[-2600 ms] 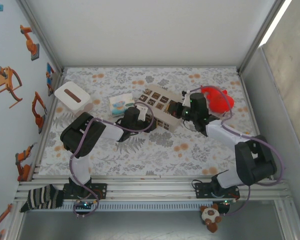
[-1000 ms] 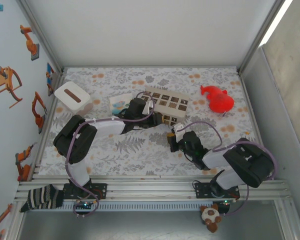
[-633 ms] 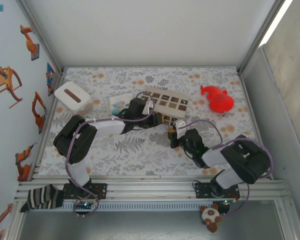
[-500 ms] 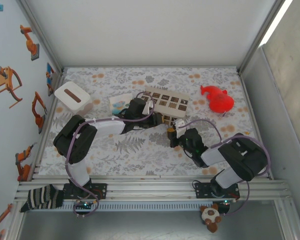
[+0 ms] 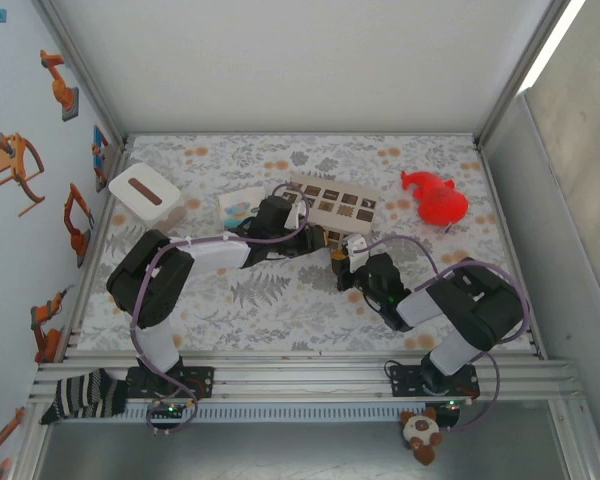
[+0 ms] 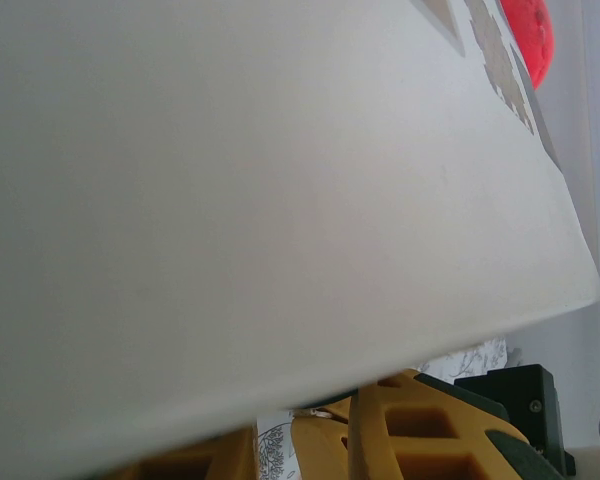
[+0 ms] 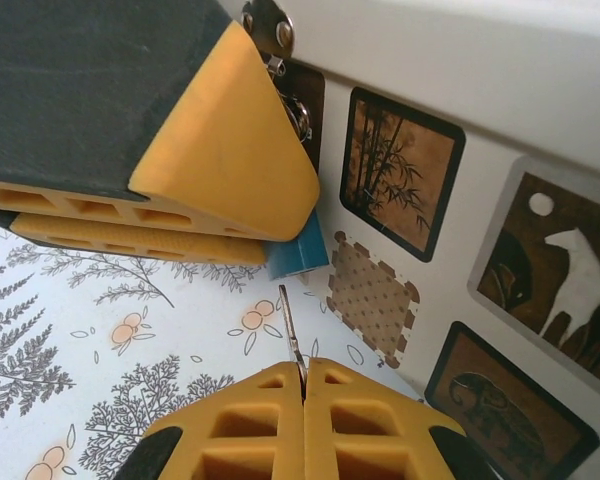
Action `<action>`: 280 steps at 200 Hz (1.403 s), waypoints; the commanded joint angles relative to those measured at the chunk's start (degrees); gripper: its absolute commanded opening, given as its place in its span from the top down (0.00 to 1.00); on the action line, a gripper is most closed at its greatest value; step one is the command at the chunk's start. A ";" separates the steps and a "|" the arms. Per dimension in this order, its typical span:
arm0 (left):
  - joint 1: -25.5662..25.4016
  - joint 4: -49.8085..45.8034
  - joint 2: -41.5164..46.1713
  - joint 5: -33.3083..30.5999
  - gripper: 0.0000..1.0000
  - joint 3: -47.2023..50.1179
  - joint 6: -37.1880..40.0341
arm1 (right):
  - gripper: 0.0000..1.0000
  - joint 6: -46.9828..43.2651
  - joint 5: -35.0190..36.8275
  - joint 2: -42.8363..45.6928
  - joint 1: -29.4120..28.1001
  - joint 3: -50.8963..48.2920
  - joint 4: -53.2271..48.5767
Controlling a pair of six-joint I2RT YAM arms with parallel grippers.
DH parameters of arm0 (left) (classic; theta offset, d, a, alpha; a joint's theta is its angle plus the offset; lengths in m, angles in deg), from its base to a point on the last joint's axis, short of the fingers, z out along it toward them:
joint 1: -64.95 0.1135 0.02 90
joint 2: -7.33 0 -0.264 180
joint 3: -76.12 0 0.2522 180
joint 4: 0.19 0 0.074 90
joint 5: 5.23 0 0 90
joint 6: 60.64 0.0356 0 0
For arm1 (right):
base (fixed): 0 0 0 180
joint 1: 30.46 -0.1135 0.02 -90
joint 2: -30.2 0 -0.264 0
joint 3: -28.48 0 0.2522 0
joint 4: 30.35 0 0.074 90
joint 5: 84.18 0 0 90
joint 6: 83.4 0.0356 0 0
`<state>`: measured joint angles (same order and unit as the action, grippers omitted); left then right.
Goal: Unlock the padlock with the key
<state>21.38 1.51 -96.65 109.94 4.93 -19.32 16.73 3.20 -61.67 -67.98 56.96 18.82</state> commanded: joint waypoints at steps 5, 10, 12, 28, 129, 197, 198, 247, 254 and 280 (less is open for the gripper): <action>-0.35 1.84 3.61 2.25 0.84 -2.25 -1.34 | 1.00 -1.90 2.57 -0.15 0.34 -0.02 3.21; -0.37 1.85 3.61 2.25 0.84 -2.33 -1.36 | 1.00 -2.04 2.73 -0.21 0.34 -0.19 3.18; -0.35 1.85 3.61 2.25 0.84 -2.29 -1.35 | 1.00 -2.04 2.88 -0.23 0.34 -0.21 3.23; -0.33 1.75 3.61 2.25 0.84 -2.34 -1.28 | 1.00 -2.76 3.14 -0.40 0.43 -0.22 3.16; -0.32 1.84 3.52 2.52 0.84 -2.41 -1.41 | 1.00 -3.86 2.96 -0.50 0.73 0.57 4.02; -0.35 1.80 3.70 2.25 0.84 -2.25 -1.41 | 1.00 -3.69 0.69 -0.35 0.87 0.06 4.70; -0.36 1.78 3.70 2.25 0.84 -2.25 -1.41 | 1.00 -3.70 0.60 -0.38 0.87 0.05 4.68; -0.26 1.59 3.70 2.25 0.84 -2.20 -1.37 | 1.00 -3.36 -0.43 -0.46 0.90 -1.09 4.65; -0.33 1.56 3.70 2.18 0.84 -2.25 -1.32 | 1.00 -3.35 -0.12 -0.30 0.87 -1.26 4.67; -0.24 1.41 3.70 2.25 0.84 -2.23 -1.32 | 1.00 -3.57 0.49 0.68 0.87 -1.10 4.66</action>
<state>21.38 1.40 -95.99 110.12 4.93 -19.54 14.04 3.29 -62.02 -67.39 56.22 20.94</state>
